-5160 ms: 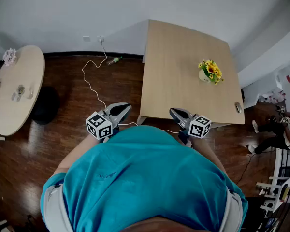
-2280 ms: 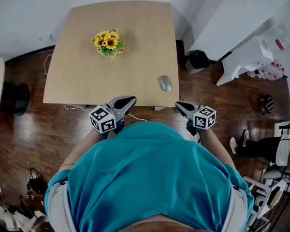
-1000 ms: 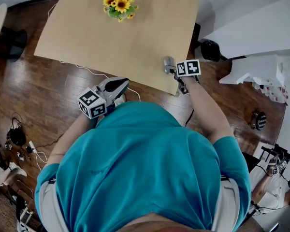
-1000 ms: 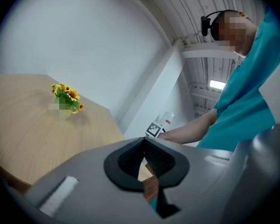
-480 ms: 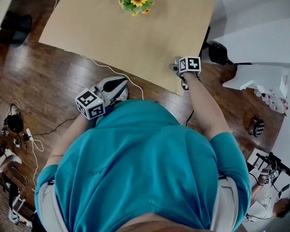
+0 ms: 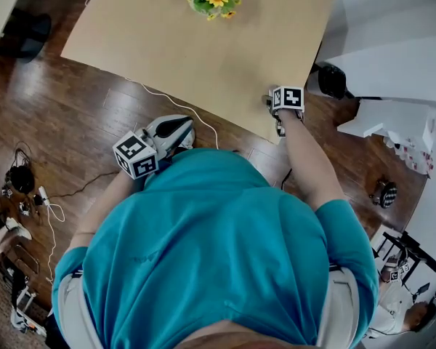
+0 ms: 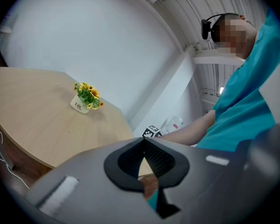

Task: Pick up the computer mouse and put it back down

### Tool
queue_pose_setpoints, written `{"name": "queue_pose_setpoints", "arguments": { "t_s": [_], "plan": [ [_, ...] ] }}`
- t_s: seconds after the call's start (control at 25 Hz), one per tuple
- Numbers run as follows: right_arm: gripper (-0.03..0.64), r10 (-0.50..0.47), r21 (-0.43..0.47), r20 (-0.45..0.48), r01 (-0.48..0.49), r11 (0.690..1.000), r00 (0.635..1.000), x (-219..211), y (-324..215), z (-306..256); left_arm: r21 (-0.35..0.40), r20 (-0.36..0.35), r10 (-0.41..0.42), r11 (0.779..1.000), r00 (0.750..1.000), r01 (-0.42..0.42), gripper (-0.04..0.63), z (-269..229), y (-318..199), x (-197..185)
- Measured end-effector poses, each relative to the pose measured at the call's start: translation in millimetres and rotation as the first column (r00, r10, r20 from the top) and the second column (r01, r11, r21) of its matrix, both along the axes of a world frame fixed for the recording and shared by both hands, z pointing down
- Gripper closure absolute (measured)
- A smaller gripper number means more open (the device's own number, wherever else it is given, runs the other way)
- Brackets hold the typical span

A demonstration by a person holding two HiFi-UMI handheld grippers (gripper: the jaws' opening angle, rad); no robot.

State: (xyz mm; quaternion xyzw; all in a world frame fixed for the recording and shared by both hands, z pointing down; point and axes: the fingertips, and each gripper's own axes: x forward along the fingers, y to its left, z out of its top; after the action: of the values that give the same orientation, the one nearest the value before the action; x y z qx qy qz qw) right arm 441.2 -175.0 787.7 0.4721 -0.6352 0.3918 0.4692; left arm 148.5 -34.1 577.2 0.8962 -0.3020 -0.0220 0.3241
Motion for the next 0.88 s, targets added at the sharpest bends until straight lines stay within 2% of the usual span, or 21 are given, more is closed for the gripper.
{"name": "queue_pose_setpoints", "arguments": {
  "t_s": [0.08, 0.16, 0.2, 0.28, 0.44, 0.64, 0.88],
  "plan": [
    [0.237, 0.011, 0.014, 0.016, -0.012, 1.000, 1.000, 2.4, -2.4, -1.1, 0.000, 0.003, 0.001, 1.000, 1.000, -0.001, 0.591, 0.8, 0.5, 0.3],
    [0.321, 0.020, 0.022, 0.013, -0.021, 1.000, 1.000, 12.3, -1.8, -2.4, 0.007, 0.006, 0.003, 1.000, 1.000, -0.003, 0.591, 0.0, 1.0, 1.3],
    [0.330, 0.012, 0.025, 0.015, -0.012, 1.000, 1.000, 15.2, -0.8, -3.0, 0.012, 0.008, 0.005, 1.000, 1.000, -0.005, 0.591, -0.6, 1.0, 1.7],
    [0.330, -0.015, 0.035, 0.030, 0.014, 0.999, 0.999, 15.4, 2.3, -4.0, 0.020, 0.008, 0.006, 1.000, 1.000, -0.006, 0.591, -3.7, 0.2, 2.8],
    [0.331, -0.012, 0.061, 0.108, 0.006, 0.998, 0.994, 11.3, 8.5, -13.9, 0.033, 0.008, 0.011, 0.999, 1.000, -0.011, 0.591, -12.0, -4.1, 8.0],
    [0.331, -0.077, 0.163, 0.208, 0.043, 0.986, 0.975, 0.9, 12.9, -50.2, 0.072, 0.005, 0.039, 0.997, 0.999, -0.039, 0.591, -23.6, -12.4, 23.0],
    [0.331, -0.141, 0.298, 0.331, 0.038, 0.954, 0.933, -11.6, 28.7, -117.9, 0.129, 0.009, 0.101, 0.986, 0.995, -0.101, 0.591, -41.1, -24.7, 52.1]
  ]
}}
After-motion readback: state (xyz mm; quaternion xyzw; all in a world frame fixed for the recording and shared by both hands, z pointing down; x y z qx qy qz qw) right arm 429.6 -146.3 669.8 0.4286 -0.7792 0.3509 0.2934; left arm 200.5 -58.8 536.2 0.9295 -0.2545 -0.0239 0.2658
